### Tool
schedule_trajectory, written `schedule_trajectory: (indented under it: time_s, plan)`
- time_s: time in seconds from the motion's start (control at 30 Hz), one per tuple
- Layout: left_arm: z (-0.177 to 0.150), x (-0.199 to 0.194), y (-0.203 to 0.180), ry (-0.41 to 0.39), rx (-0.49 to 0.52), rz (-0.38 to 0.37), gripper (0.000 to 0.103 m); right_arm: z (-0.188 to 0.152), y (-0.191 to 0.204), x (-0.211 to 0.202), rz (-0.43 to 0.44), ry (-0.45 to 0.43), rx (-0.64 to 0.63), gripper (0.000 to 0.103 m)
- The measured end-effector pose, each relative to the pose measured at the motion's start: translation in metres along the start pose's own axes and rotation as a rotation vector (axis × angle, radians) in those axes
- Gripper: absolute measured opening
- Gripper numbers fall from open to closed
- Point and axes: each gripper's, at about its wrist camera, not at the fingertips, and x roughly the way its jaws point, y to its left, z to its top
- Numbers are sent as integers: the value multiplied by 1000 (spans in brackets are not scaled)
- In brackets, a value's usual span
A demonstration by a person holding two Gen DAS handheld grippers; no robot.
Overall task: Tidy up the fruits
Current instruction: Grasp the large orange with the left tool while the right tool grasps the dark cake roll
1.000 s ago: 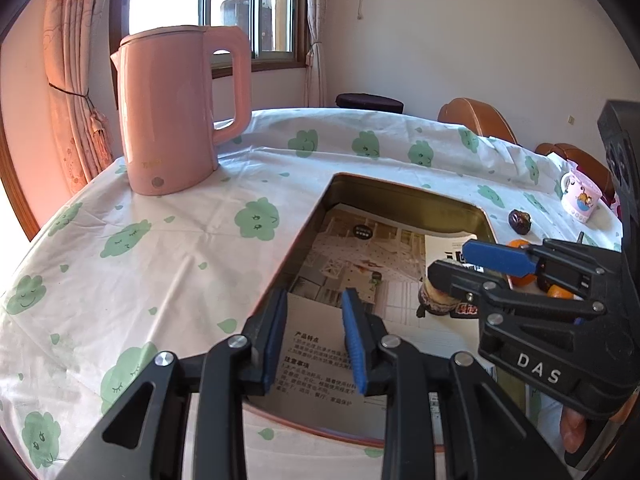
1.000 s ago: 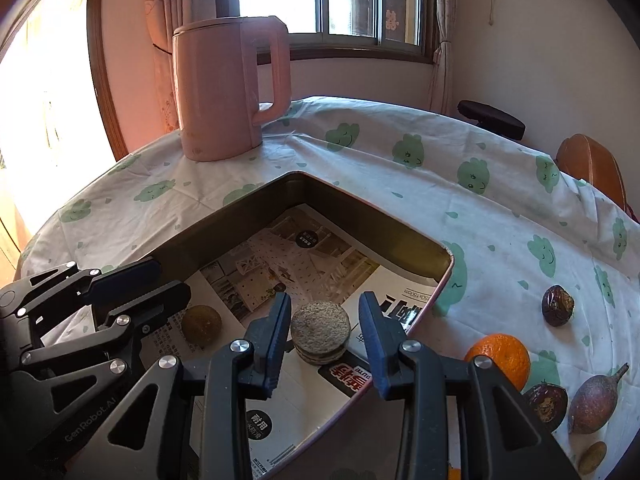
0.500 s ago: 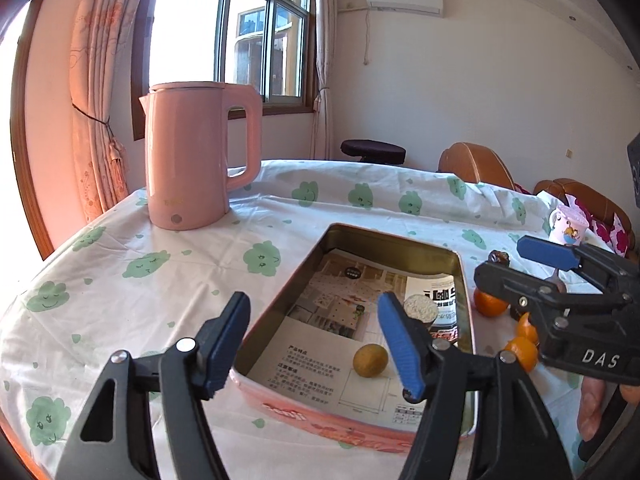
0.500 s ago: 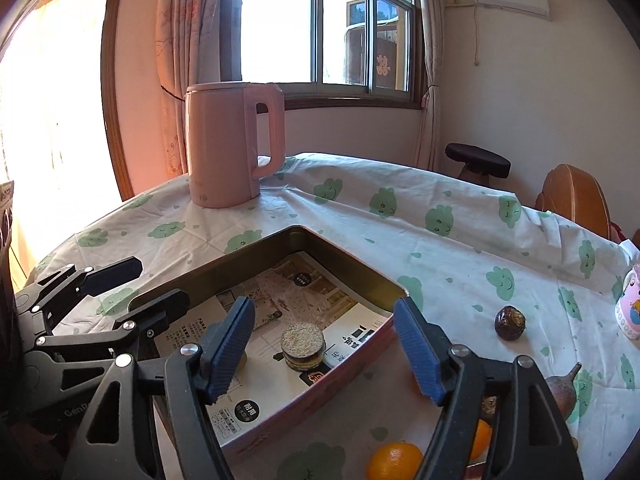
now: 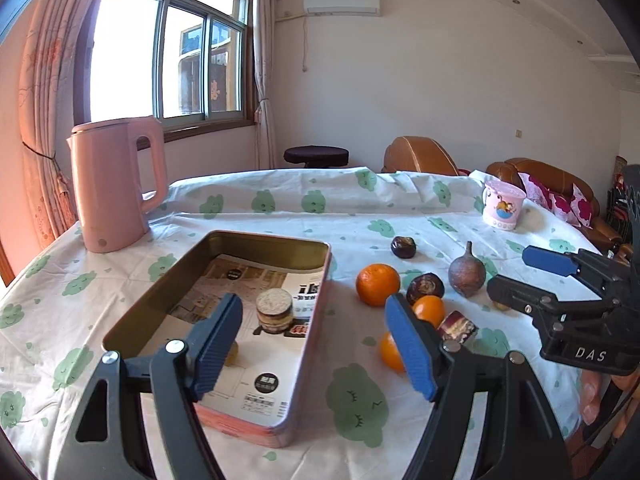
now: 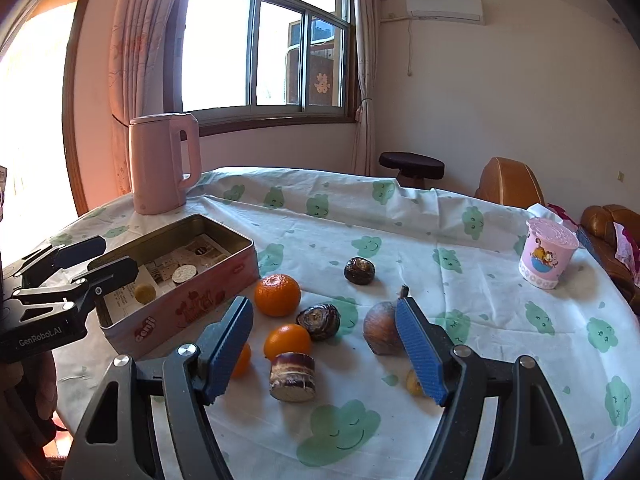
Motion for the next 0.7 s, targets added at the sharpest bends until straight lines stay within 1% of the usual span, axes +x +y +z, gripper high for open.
schedule_trajectory:
  time_s: [0.13, 0.23, 0.37, 0.4, 0.47, 0.5, 0.53, 0.57, 0.63, 0.7]
  plan:
    - [-7, 8, -18, 27, 28, -2, 76, -10, 5, 13, 3, 58, -45, 75]
    - [-9, 10, -18, 37, 26, 5, 76, -15, 11, 23, 43, 99, -61, 75]
    - [-11, 13, -16, 48, 20, 3, 76, -21, 18, 38, 71, 162, -76, 75]
    - [-12, 13, -16, 47, 21, 0, 76, -23, 19, 42, 78, 176, -74, 72]
    - [-12, 14, -16, 51, 24, 1, 76, -26, 19, 53, 99, 231, -73, 56]
    - [-12, 14, -16, 52, 25, -2, 76, -27, 18, 56, 112, 249, -67, 43]
    - [-12, 14, -17, 52, 25, -7, 76, -28, 17, 57, 120, 257, -61, 38]
    - [-12, 14, -18, 53, 26, -11, 76, -28, 16, 57, 128, 257, -59, 37]
    - [-11, 13, -22, 54, 35, -27, 76, -29, 15, 53, 130, 239, -57, 36]
    - [-10, 14, -30, 58, 60, -44, 76, -29, 12, 46, 109, 210, -45, 36]
